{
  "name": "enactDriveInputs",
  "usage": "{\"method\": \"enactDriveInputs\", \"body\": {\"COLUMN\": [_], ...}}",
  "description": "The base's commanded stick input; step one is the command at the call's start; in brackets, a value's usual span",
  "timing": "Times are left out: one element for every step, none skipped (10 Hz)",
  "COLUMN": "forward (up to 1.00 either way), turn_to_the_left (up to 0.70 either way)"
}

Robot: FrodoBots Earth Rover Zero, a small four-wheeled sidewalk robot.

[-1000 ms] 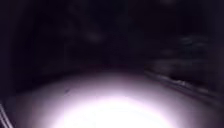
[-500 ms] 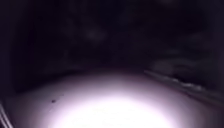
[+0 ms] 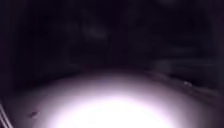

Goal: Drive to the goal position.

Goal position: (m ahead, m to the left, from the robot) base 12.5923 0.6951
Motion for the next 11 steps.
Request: {"method": "enactDriveInputs", "body": {"forward": [1.00,1.00,1.00,1.00,1.00,1.00,1.00,1.00,1.00,1.00,1.00], "turn_to_the_left": [0.00,0.00,0.00,0.00,0.00,-0.11,-0.27,-0.27,-0.27,-0.27,-0.27]}}
